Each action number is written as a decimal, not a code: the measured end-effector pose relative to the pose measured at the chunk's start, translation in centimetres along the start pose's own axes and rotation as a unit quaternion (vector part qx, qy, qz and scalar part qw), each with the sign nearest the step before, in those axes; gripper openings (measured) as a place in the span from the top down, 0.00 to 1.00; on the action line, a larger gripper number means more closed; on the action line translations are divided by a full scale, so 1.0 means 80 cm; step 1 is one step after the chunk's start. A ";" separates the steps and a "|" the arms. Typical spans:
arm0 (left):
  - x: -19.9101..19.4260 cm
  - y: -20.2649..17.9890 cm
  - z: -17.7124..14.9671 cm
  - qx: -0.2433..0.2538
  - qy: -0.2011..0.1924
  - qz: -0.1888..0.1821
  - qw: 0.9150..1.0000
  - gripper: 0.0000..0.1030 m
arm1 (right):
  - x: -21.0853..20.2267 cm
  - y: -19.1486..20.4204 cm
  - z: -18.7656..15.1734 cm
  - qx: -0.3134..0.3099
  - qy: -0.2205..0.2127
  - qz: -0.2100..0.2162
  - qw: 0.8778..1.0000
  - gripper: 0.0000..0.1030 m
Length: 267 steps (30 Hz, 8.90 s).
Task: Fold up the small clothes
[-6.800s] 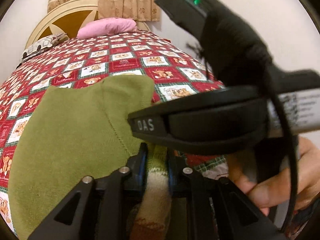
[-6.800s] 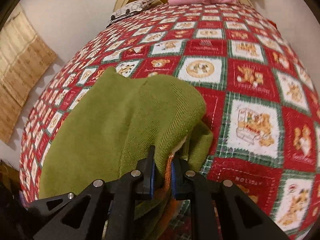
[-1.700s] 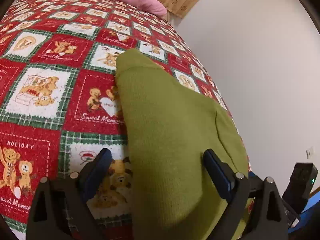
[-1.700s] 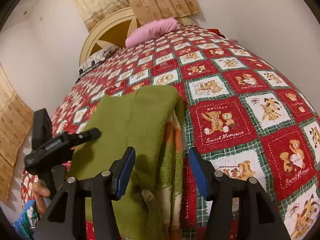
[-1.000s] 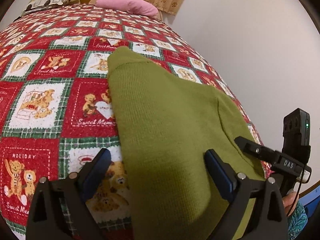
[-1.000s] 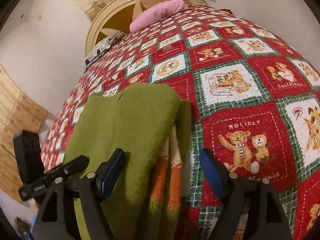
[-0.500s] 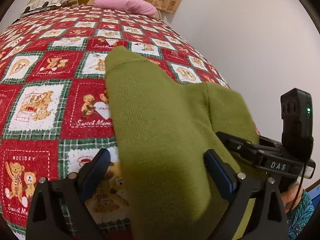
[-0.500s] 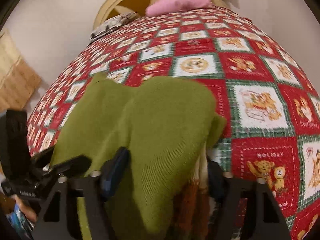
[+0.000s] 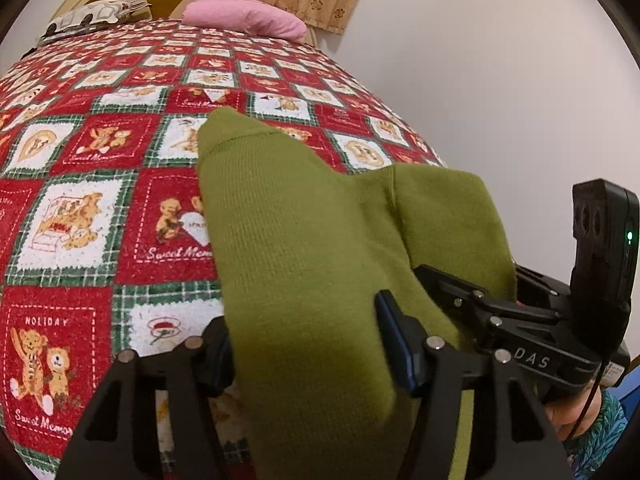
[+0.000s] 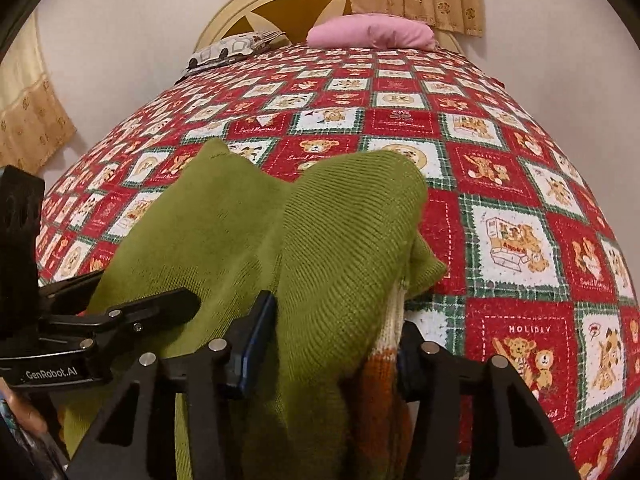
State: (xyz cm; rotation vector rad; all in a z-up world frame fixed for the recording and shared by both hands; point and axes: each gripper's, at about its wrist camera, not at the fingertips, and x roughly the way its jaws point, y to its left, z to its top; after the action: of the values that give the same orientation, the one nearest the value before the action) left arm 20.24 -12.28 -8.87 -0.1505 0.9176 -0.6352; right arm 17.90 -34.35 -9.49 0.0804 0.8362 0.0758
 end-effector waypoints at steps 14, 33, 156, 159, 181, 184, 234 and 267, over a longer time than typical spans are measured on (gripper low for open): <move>-0.018 0.006 0.002 -0.009 -0.017 -0.008 1.000 0.59 | -0.029 0.051 0.004 -0.041 -0.020 -0.090 0.995 0.68; -0.137 -0.042 -0.023 0.063 -0.089 0.056 0.992 0.64 | -0.186 0.130 -0.013 0.008 -0.138 -0.050 0.989 0.76; -0.095 -0.299 -0.124 0.218 -0.005 0.078 0.973 0.28 | -0.368 -0.064 -0.249 0.116 -0.104 -0.188 0.970 0.70; -0.100 -0.305 -0.154 0.232 -0.003 0.087 0.969 0.28 | -0.357 -0.040 -0.273 0.108 -0.081 -0.185 0.973 0.72; -0.145 -0.280 -0.254 0.238 0.007 0.093 0.967 0.19 | -0.376 0.002 -0.365 0.163 -0.052 -0.223 0.960 0.72; -0.156 -0.279 -0.264 0.238 0.015 0.084 0.968 0.19 | -0.392 0.014 -0.374 0.163 -0.051 -0.234 0.957 0.71; -0.339 -0.290 -0.274 0.211 -0.147 0.033 0.966 0.00 | -0.557 0.137 -0.353 0.083 -0.217 -0.352 0.907 0.31; -0.346 -0.289 -0.276 0.229 -0.161 0.058 0.958 0.00 | -0.556 0.131 -0.356 0.089 -0.217 -0.350 0.907 0.30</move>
State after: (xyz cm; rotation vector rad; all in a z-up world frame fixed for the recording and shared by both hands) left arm -19.52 -12.05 5.64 0.2104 0.4435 -0.6758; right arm -33.39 -27.17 5.37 -0.0348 0.3835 -0.6778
